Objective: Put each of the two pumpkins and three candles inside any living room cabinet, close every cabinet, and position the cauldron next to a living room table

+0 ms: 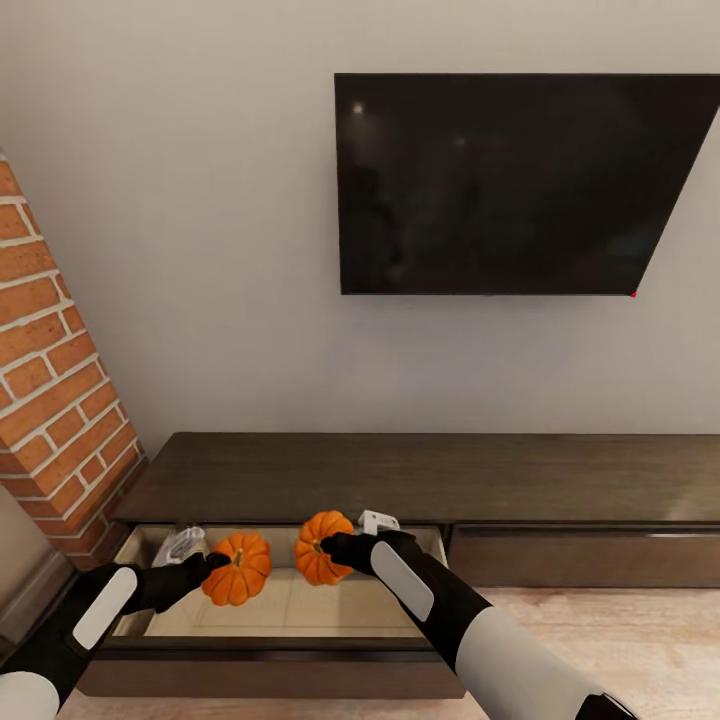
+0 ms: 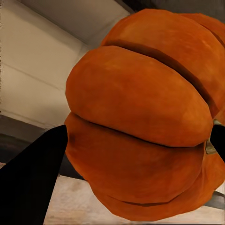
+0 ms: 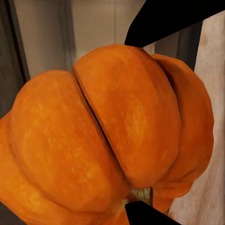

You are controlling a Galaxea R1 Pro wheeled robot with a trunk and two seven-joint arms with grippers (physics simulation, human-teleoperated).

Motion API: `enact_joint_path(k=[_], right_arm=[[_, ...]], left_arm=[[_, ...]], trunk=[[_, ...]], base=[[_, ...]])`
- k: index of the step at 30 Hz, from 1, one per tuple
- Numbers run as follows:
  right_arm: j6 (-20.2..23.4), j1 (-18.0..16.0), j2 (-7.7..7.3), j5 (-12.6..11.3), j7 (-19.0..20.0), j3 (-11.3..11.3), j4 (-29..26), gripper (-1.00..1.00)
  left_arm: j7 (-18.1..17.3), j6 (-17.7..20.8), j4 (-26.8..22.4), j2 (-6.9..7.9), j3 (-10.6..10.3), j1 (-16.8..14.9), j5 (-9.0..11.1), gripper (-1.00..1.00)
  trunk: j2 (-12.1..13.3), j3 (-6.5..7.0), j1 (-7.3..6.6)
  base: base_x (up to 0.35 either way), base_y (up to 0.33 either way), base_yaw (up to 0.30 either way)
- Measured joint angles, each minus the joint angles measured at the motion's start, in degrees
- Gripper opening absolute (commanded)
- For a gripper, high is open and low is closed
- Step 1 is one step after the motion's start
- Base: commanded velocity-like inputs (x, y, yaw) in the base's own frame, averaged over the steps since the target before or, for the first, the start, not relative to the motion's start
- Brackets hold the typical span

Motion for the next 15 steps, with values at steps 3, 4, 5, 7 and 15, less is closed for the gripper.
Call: enact_joint_path(k=[3, 4, 5, 7, 15], right_arm=[[-0.2, 0.0, 0.00, 0.0, -0.2, 0.0, 0.2, -1.00], [0.0, 0.0, 0.00, 0.0, -0.2, -0.1, 0.4, -1.00], [0.1, 0.0, 0.00, 0.0, -0.3, 0.0, 0.9, -1.00], [0.2, 0.0, 0.00, 0.3, -0.7, 0.0, 2.4, -1.00], [-0.7, 0.0, 0.00, 0.2, -0.8, -0.1, 10.9, -1.00]], left_arm=[[0.2, -0.1, 0.7, -0.43, -0.1, 0.0, 0.1, -1.00], [0.8, -0.1, 0.8, -0.61, -0.1, 0.0, 0.1, -1.00], [1.5, -0.1, 0.9, -0.72, -0.1, 0.0, -0.1, -1.00], [3.1, 0.0, 1.0, -1.04, 0.0, 0.0, -0.3, -1.00], [3.7, 0.0, 0.9, -1.32, 0.3, 0.0, 0.3, -1.00]], trunk=[[0.0, 0.00, 0.00], [0.0, 0.00, 0.00], [0.0, 0.00, 0.00], [0.0, 0.00, 0.00], [0.0, 0.00, 0.00]], base=[[0.000, 0.000, 0.000], [0.000, 0.000, 0.000], [0.000, 0.000, 0.000], [0.000, 0.000, 0.000], [0.000, 0.000, 0.000]])
